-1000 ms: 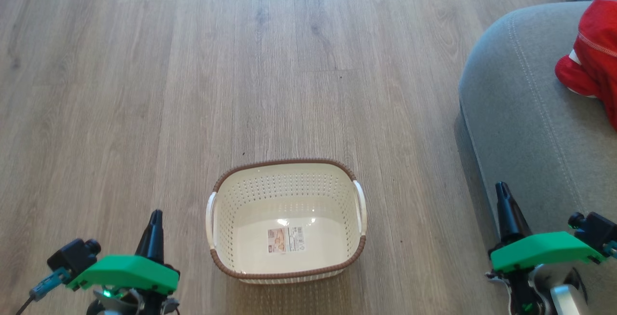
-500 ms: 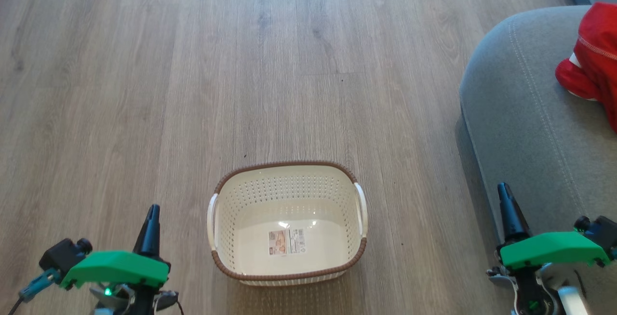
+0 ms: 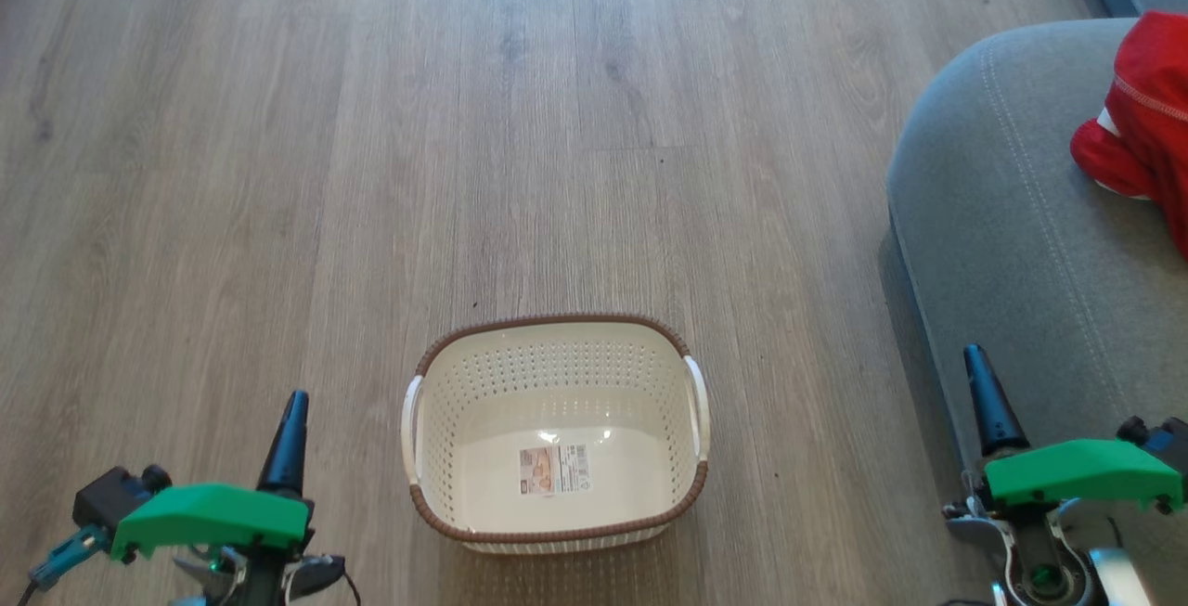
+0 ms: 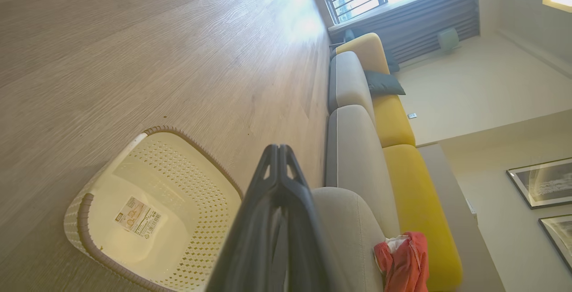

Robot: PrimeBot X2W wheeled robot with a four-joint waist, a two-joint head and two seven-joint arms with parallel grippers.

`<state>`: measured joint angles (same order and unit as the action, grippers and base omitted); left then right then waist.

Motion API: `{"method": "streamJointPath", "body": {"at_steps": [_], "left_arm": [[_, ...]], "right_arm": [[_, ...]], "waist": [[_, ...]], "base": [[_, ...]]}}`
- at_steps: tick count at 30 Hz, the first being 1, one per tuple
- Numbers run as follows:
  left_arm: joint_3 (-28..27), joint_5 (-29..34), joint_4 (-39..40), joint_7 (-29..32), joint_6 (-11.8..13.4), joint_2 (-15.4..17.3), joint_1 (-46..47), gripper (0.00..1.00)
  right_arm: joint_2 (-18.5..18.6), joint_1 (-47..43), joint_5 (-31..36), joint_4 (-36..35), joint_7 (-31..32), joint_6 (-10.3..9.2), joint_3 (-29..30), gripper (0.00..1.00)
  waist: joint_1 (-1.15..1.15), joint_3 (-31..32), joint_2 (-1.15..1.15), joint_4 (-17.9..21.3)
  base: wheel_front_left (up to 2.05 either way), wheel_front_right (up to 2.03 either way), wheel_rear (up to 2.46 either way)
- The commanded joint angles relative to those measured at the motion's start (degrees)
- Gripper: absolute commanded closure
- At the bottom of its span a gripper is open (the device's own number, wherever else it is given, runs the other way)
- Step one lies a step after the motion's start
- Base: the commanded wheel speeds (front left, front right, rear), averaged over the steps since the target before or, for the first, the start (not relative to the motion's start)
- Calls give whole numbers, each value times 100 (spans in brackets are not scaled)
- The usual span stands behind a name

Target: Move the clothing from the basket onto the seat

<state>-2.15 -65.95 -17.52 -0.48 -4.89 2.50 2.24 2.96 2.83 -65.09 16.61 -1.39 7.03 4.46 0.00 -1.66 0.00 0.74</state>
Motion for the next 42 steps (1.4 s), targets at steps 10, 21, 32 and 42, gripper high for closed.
{"method": "streamJointPath", "body": {"at_steps": [10,21,32,42], "left_arm": [[-241,-716,245,196,-98,35,318,100],[-313,-1404,281,377,-156,36,346,100],[-384,-2091,317,558,-215,37,374,100],[-439,-2621,345,698,-259,38,396,100]], "right_arm": [[57,268,-756,-221,209,35,-8,100],[54,290,-1484,-236,396,39,42,100],[51,312,-2210,-251,583,43,92,100],[46,329,-2768,-262,729,46,134,100]], "waist": [[0,37,0,-19],[0,77,0,-39],[0,117,0,-59],[0,148,0,-74]], "base": [[0,0,0],[0,0,0],[0,0,0],[0,0,0]]}}
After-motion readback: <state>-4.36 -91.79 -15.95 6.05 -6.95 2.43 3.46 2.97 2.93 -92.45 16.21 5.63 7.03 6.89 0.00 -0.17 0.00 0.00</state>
